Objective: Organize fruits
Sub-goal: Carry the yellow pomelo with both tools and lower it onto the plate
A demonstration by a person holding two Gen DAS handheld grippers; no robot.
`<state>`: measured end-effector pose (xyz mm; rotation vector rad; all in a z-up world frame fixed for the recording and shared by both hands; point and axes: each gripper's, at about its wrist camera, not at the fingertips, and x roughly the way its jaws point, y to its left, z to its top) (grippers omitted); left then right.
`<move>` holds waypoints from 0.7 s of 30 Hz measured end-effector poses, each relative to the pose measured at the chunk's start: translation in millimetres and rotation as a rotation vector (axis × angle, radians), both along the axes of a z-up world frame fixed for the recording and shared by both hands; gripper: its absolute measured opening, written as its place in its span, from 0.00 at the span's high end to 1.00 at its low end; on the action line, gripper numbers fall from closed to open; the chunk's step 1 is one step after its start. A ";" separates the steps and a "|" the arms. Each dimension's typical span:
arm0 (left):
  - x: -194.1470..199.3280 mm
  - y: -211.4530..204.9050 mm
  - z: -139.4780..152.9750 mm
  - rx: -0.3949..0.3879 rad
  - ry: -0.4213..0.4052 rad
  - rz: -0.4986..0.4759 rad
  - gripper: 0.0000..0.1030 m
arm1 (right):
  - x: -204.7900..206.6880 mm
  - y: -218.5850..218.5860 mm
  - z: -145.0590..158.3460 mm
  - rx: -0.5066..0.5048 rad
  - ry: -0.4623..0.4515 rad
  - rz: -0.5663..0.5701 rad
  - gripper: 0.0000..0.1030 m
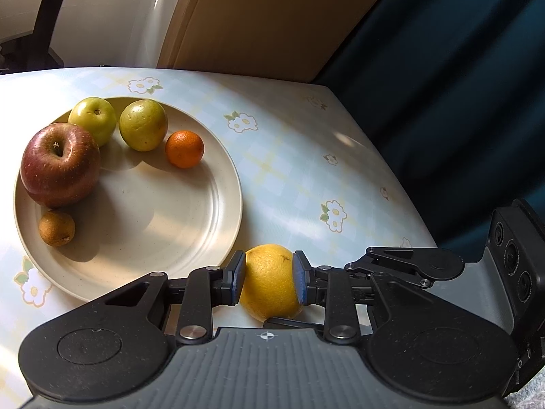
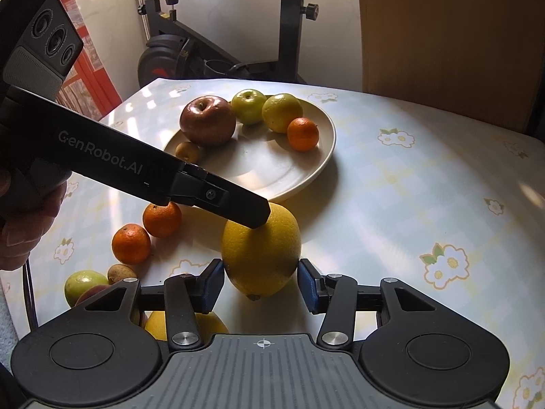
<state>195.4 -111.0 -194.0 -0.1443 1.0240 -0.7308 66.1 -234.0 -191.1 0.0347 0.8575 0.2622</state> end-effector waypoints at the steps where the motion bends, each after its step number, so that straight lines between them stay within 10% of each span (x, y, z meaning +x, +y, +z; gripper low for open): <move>1: -0.6 1.3 2.0 0.002 -0.008 0.003 0.70 | 0.8 1.5 3.4 -0.005 -0.011 0.006 0.58; 21: 16.7 23.2 21.8 -0.085 -0.022 0.078 0.71 | 28.4 9.9 38.0 -0.028 -0.084 0.038 0.59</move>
